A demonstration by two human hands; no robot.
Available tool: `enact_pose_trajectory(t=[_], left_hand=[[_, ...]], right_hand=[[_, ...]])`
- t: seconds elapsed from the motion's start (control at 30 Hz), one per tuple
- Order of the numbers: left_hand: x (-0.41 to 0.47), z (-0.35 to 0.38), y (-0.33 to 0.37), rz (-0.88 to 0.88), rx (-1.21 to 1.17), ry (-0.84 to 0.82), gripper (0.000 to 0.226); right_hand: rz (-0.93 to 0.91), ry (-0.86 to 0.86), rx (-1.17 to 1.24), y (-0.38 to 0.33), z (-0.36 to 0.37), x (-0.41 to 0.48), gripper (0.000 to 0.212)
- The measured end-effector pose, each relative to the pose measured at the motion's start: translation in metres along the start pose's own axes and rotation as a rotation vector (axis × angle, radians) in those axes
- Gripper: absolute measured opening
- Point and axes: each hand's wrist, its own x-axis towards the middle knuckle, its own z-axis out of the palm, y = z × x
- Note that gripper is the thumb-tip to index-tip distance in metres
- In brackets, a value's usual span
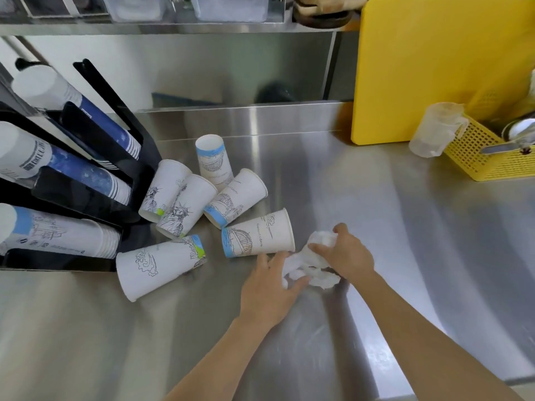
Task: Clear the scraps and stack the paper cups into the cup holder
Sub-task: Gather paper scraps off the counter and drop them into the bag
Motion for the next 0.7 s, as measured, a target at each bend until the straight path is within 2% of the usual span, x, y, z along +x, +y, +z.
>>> enact_pose_trajectory(t=[0.1, 0.17, 0.23, 0.27, 0.33, 0.47, 0.53, 0.63, 0.7], left_hand=[[0.0, 0.01, 0.003, 0.024, 0.066, -0.017, 0.058], [-0.001, 0.016, 0.006, 0.118, 0.123, -0.006, 0.055], [-0.002, 0.025, 0.009, 0.215, 0.173, -0.006, 0.051], [-0.002, 0.031, 0.009, 0.259, 0.204, 0.011, 0.047], [-0.003, 0.042, 0.008, 0.31, 0.257, 0.067, 0.038], [-0.003, 0.055, 0.006, 0.331, 0.278, 0.093, 0.016], [-0.004, 0.056, 0.009, 0.325, 0.215, 0.082, 0.014], [-0.008, 0.055, 0.015, 0.176, -0.02, 0.042, 0.018], [-0.011, 0.051, 0.015, 0.098, -0.187, 0.112, 0.013]], right_hand=[[-0.01, -0.104, -0.031, 0.006, 0.012, 0.001, 0.061], [-0.028, -0.105, -0.058, 0.008, 0.018, 0.003, 0.042], [-0.07, -0.06, -0.048, 0.008, 0.017, 0.005, 0.014], [-0.098, -0.036, 0.013, 0.008, 0.015, 0.006, 0.014], [-0.141, 0.026, 0.203, 0.01, 0.009, 0.008, 0.03], [-0.148, 0.173, 0.419, 0.011, -0.012, 0.014, 0.016], [-0.145, 0.2, 0.524, 0.012, -0.023, 0.016, 0.019], [-0.109, 0.235, 0.651, 0.013, -0.038, 0.016, 0.027], [-0.1, 0.282, 0.723, 0.013, -0.041, 0.018, 0.027]])
